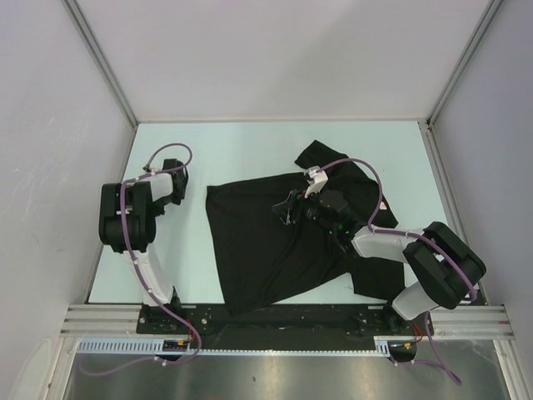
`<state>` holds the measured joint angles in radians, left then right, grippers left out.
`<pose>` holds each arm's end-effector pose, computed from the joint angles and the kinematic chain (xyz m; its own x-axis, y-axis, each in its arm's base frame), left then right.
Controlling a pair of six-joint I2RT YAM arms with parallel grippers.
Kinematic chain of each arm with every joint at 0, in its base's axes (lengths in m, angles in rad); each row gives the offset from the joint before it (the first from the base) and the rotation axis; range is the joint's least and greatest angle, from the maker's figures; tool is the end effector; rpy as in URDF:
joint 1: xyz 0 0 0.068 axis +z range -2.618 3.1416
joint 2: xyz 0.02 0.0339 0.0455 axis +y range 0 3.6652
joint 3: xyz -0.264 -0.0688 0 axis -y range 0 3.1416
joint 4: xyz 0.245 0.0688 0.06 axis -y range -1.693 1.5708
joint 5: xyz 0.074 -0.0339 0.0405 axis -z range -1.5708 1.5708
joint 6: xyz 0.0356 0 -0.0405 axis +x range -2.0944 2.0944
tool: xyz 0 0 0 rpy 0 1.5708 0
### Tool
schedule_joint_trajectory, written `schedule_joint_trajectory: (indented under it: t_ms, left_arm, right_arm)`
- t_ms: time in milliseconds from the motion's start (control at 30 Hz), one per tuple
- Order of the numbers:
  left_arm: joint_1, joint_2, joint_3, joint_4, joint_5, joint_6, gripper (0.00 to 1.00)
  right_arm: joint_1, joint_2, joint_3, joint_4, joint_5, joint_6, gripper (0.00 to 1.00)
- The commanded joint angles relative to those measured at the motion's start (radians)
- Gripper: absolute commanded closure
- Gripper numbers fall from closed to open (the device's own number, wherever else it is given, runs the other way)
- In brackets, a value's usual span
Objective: Remove the brooch from the garment
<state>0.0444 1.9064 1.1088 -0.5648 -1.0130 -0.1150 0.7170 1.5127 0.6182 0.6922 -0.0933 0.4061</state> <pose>0.3385 0.0453 0.1385 -0.9481 -0.1029 -0.3008 -0.3097 0.5126 0.8008 0.2330 0.2075 0.2015 -0.4248 0.1515 -0.8925 -0.6044 0.6865 0.4042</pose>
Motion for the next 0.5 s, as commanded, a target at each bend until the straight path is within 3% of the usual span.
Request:
schedule_joint_trajectory:
  t_ms: [0,200,467]
  left_arm:
    - [0.006,0.016,0.043,-0.018,-0.027,-0.017,1.00]
    - [0.006,0.019,0.042,-0.009,-0.013,-0.018,0.90]
    - [0.006,0.039,0.042,-0.004,-0.012,-0.018,0.91]
  right_arm:
    - [0.004,-0.011,-0.008,0.063,0.015,-0.018,0.37]
    - [0.004,-0.011,-0.008,0.066,0.014,-0.018,0.37]
    - [0.004,-0.016,-0.011,0.064,0.014,-0.016,0.38]
